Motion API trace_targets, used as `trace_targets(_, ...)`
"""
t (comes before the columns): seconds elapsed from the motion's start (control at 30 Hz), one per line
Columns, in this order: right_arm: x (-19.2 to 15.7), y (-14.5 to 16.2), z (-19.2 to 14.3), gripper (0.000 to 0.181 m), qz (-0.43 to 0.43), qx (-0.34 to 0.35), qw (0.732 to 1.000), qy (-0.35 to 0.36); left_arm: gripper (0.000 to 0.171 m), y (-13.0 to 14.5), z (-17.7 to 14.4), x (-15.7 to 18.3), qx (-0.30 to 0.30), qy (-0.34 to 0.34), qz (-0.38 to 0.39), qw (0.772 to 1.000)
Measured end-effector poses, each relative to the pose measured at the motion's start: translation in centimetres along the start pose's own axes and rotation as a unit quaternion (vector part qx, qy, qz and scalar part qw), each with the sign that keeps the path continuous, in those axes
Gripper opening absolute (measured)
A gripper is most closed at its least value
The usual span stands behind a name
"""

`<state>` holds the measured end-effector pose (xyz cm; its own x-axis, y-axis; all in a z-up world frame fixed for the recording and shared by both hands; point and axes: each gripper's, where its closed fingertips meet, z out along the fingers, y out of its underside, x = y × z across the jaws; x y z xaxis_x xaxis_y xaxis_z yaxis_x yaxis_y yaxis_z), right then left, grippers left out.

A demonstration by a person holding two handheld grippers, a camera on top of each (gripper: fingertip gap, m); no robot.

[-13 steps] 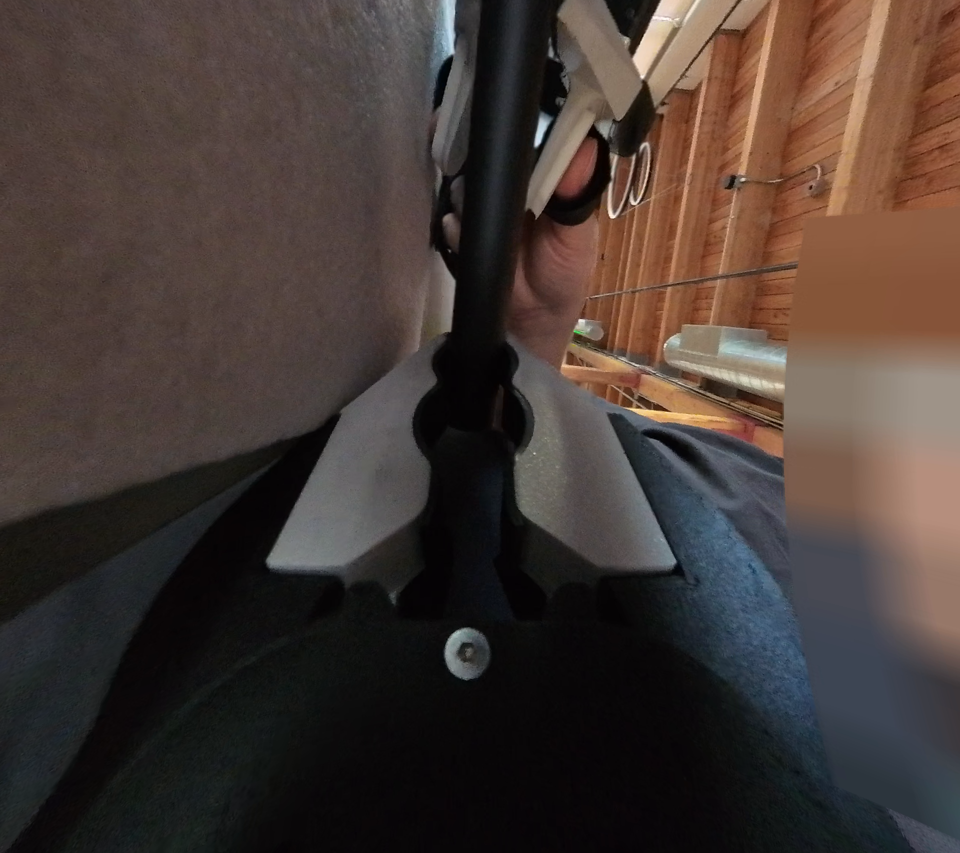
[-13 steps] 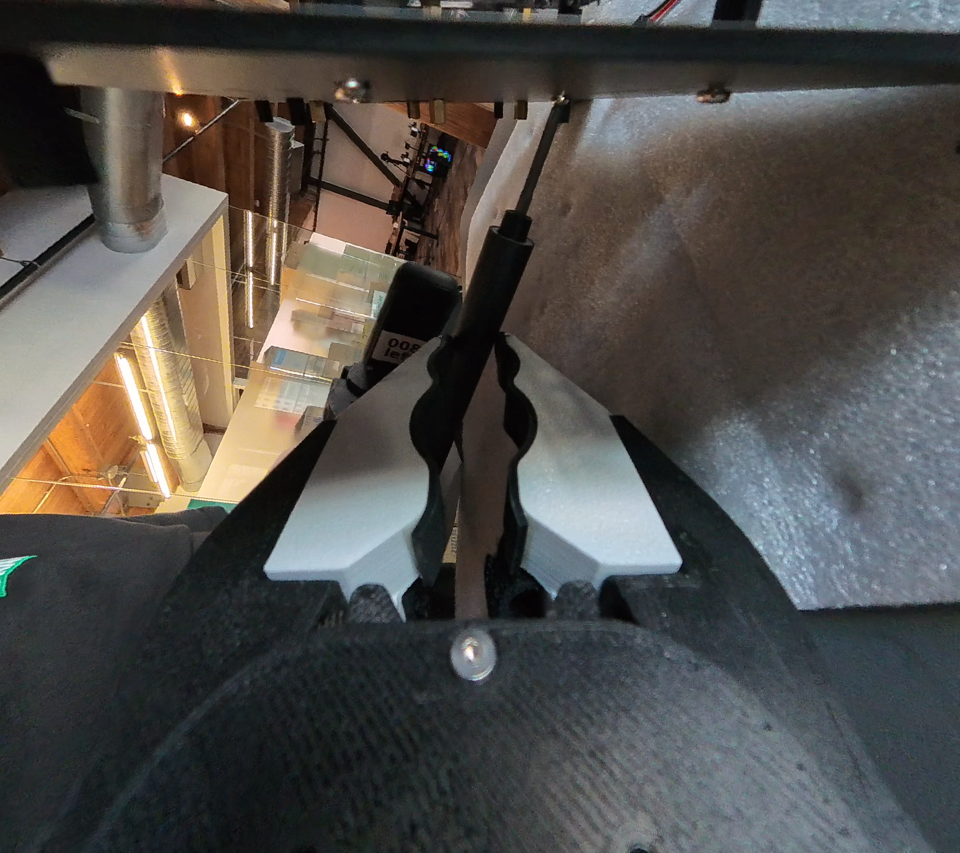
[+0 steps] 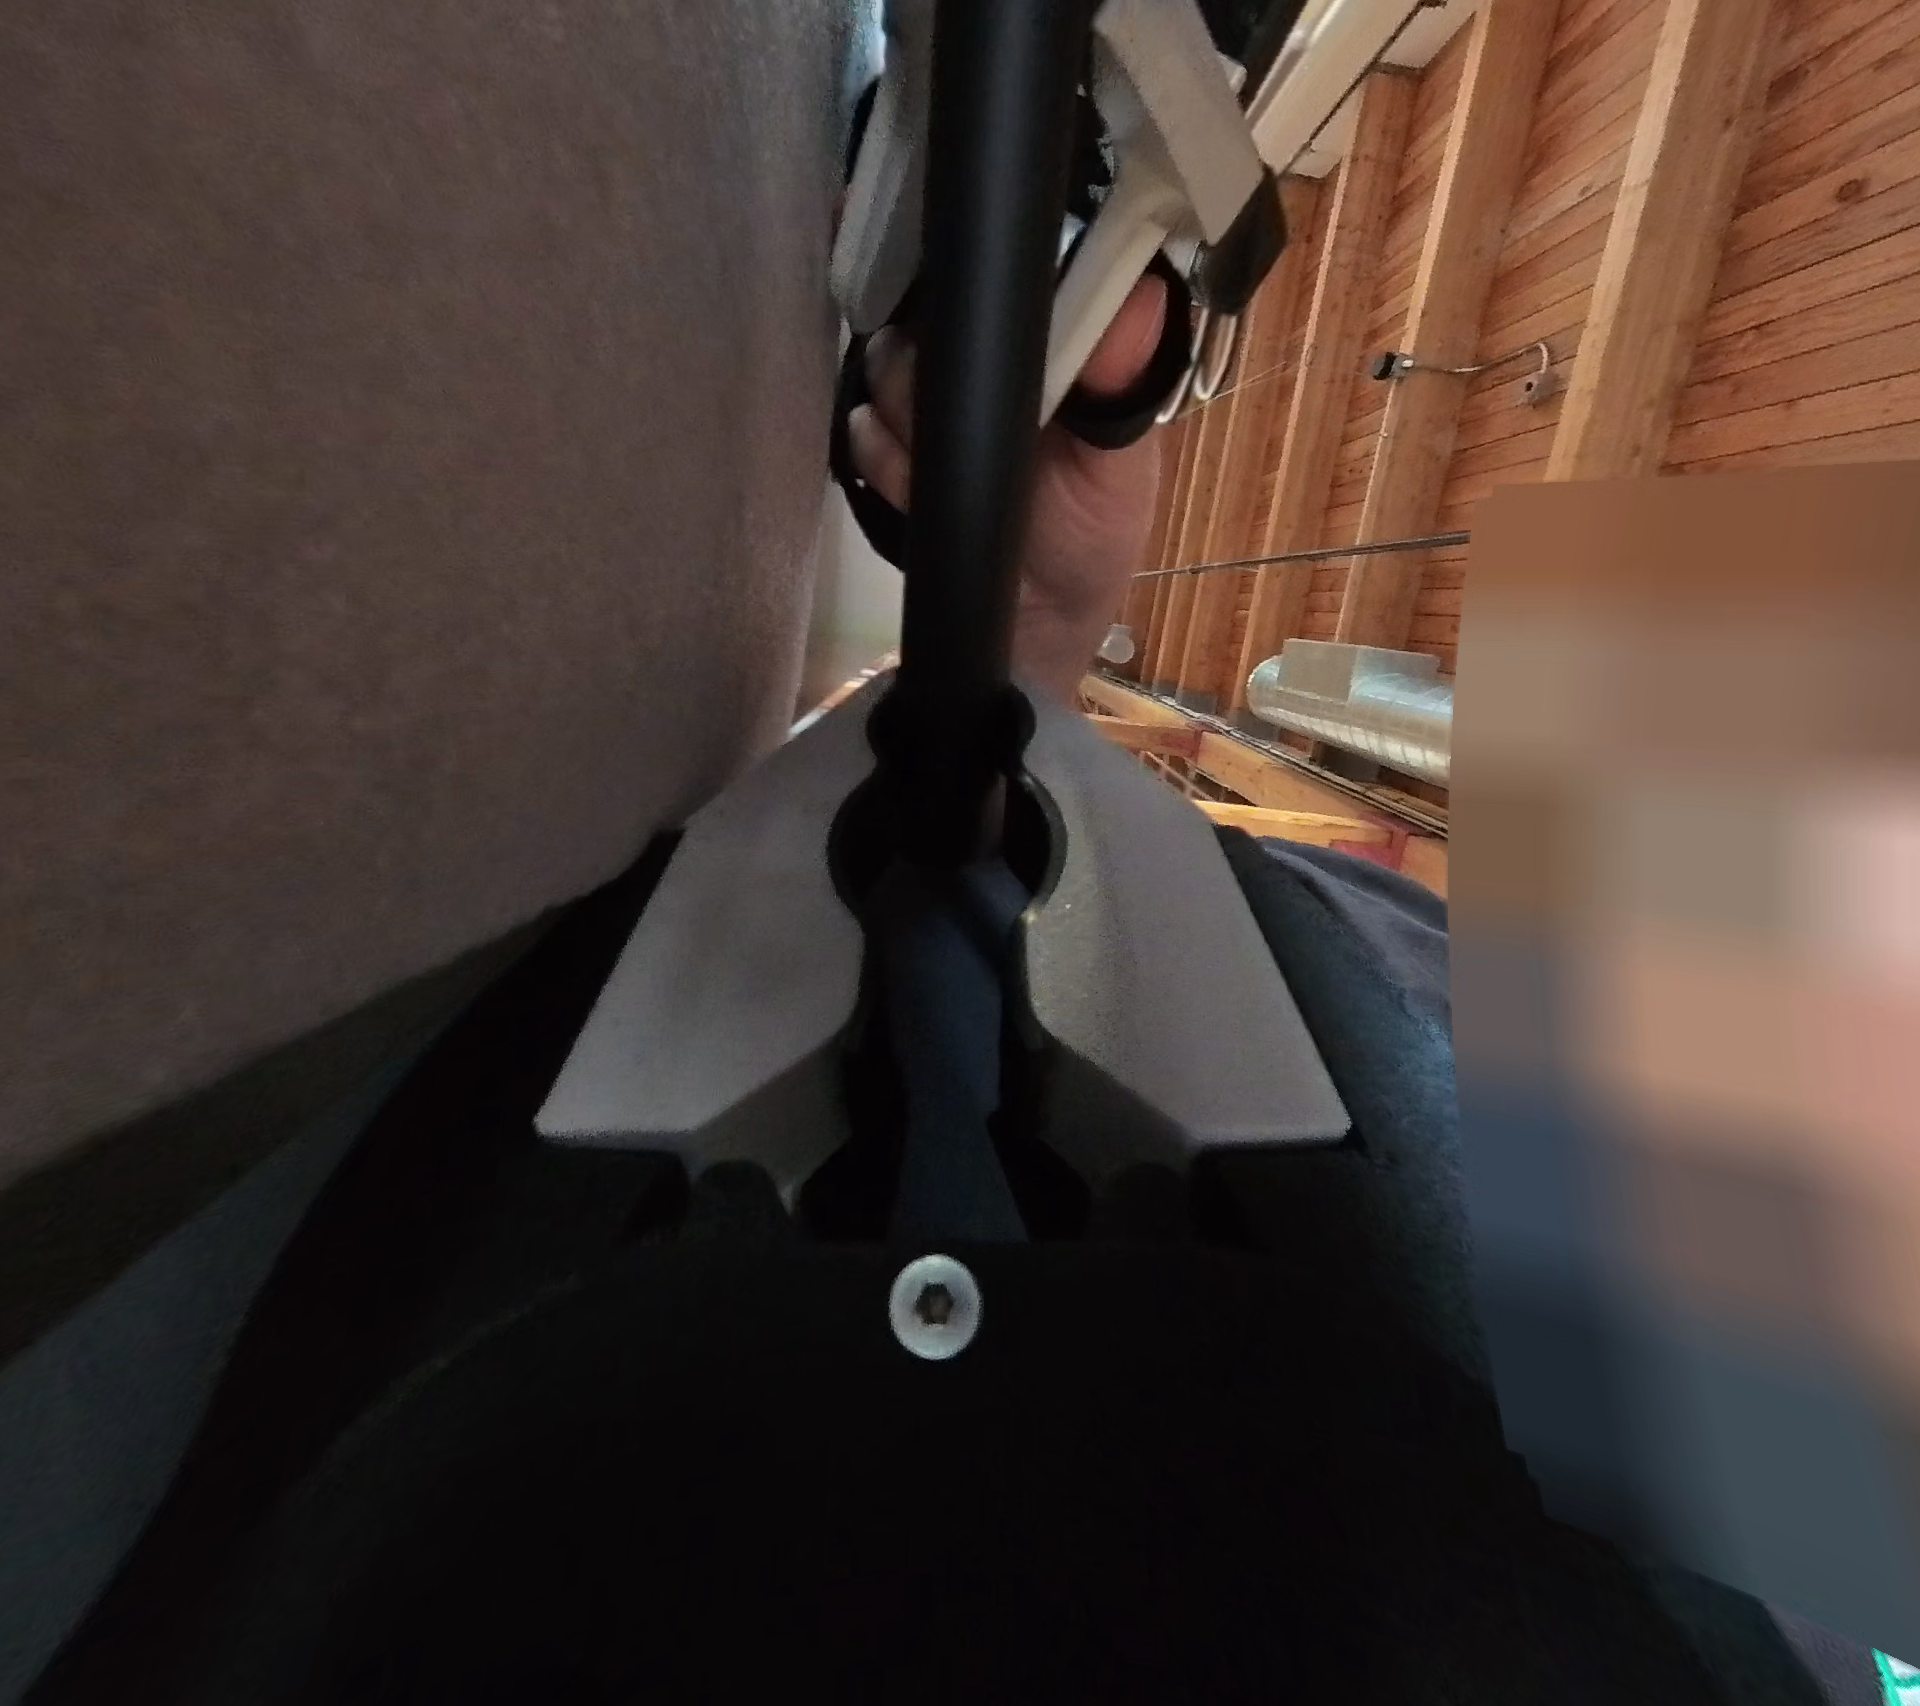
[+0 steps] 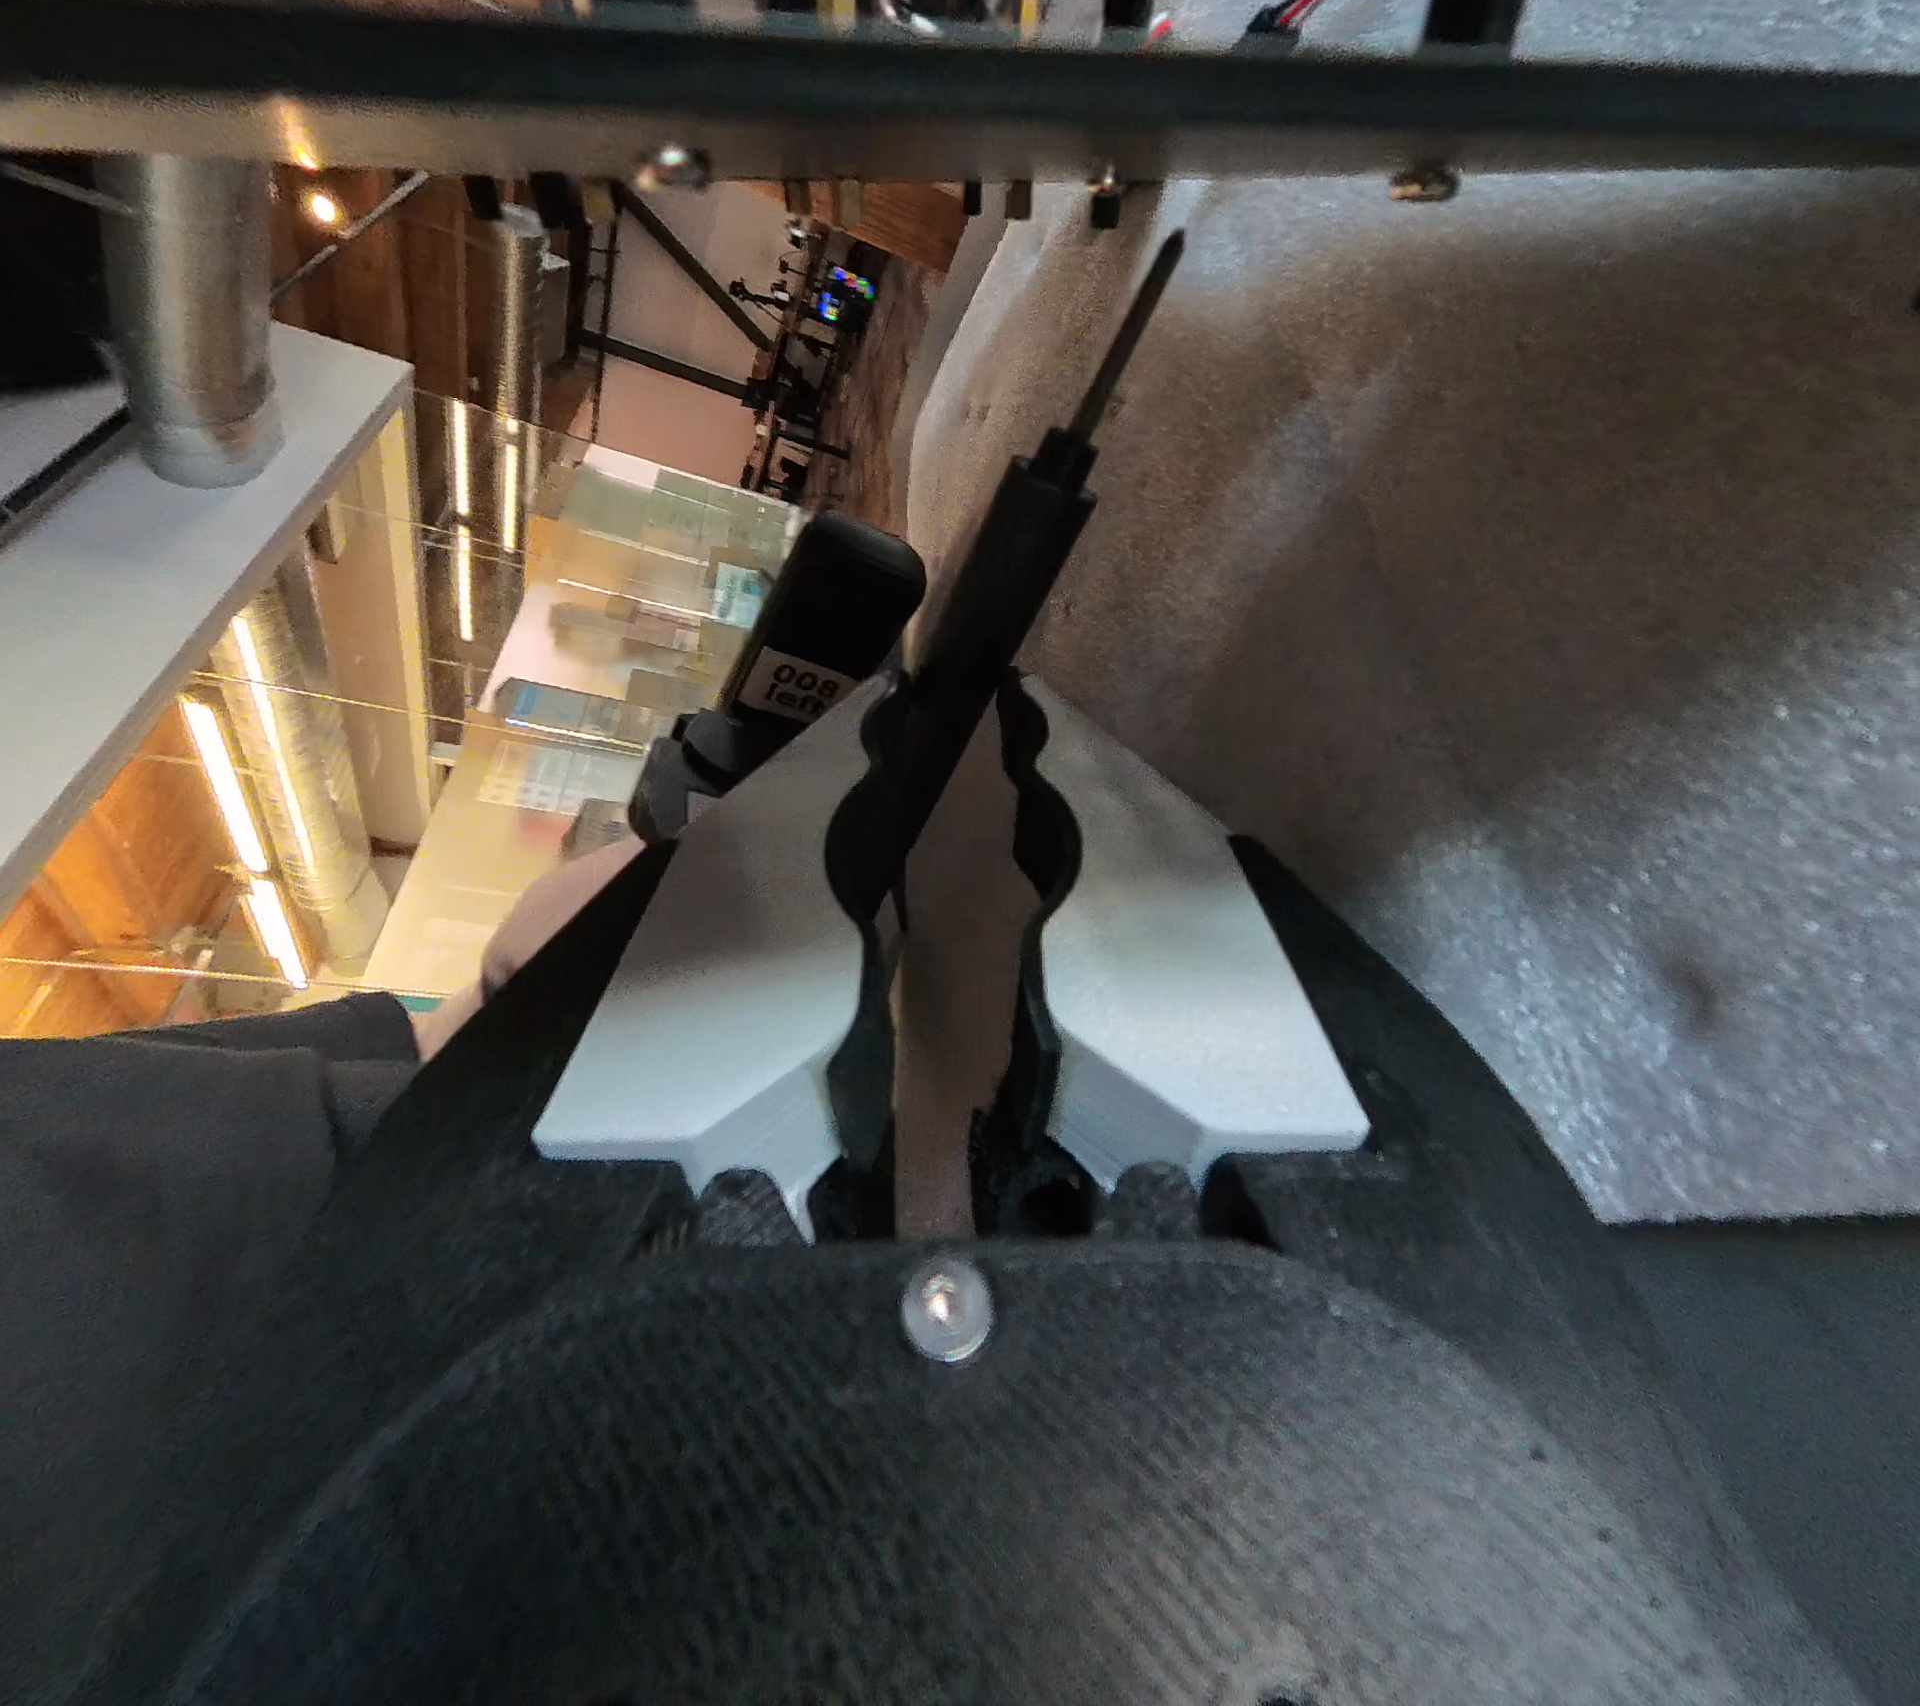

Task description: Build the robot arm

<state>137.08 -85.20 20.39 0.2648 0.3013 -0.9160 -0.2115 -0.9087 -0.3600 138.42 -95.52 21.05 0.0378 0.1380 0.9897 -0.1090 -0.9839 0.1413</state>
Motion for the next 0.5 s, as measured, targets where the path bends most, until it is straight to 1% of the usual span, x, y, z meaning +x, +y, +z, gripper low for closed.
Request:
trace_targets(0.03, 0.0, 0.1, 0.1, 0.016, -0.010, -0.002, 1.000, 0.004, 0.013, 0.1, 0.1, 0.1, -0.002, 0.005, -0.002, 1.000)
trace_targets(0.1, -0.1, 0.2, 0.1, 0.015, -0.022, -0.002, 1.000, 0.007, 0.012, 0.3, 0.2, -0.1, -0.009, -0.004, 0.009, 1.000)
trace_targets(0.17, 0.0, 0.2, -0.1, 0.005, -0.015, 0.002, 1.000, 0.009, 0.011, 0.3, 0.3, -0.3, -0.007, -0.009, 0.011, 1.000)
trace_targets(0.2, 0.0, 0.1, -0.2, 0.003, -0.004, 0.010, 1.000, 0.003, 0.011, 0.3, 0.3, -0.3, -0.006, -0.008, 0.007, 1.000)
trace_targets(0.3, -0.4, -0.4, -0.8, 0.003, 0.032, 0.035, 0.998, -0.029, 0.011, 0.8, 0.2, -0.8, -0.020, -0.026, 0.026, 0.999)
trace_targets(0.37, -0.7, -0.4, -1.0, 0.007, 0.036, 0.039, 0.998, -0.044, 0.011, 1.3, 0.3, -1.3, -0.028, -0.044, 0.035, 0.998)
trace_targets(0.43, -1.4, -0.1, -1.2, 0.008, 0.012, 0.044, 0.998, -0.051, 0.011, 1.5, 0.5, -1.3, -0.023, -0.035, 0.022, 0.999)
trace_targets(0.5, -1.3, 0.7, -1.4, 0.008, -0.020, 0.039, 0.999, -0.022, 0.010, 1.9, 0.8, -1.3, -0.028, -0.025, 0.015, 0.999)
